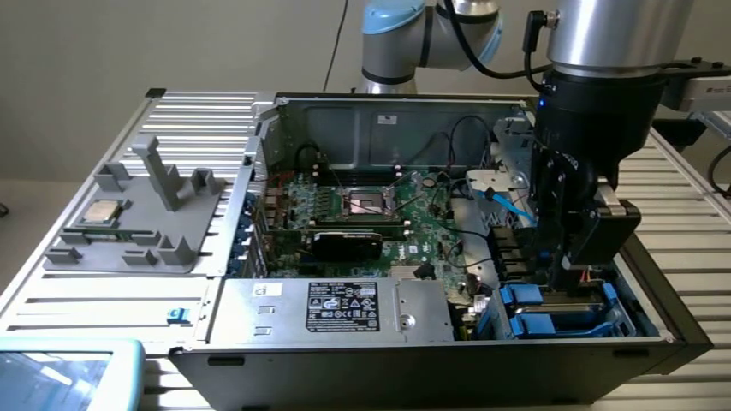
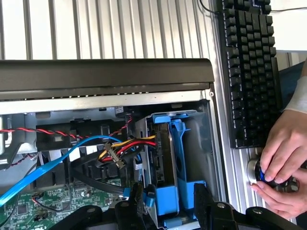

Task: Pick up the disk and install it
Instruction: 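Insert the first disk wire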

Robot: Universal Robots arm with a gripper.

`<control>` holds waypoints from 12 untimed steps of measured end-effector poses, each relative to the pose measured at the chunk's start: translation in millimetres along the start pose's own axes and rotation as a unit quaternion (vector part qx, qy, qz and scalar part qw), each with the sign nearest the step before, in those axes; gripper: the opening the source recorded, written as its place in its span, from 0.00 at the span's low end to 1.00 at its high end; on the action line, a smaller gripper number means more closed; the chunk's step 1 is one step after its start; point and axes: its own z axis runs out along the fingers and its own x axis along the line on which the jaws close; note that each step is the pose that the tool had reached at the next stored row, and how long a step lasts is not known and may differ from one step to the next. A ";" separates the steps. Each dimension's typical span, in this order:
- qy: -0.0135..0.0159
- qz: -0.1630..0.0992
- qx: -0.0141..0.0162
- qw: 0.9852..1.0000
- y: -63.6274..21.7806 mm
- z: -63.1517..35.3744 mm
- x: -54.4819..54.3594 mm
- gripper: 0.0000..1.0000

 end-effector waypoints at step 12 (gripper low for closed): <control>0.000 0.000 0.000 1.000 0.1 -1.0 -0.3 0.44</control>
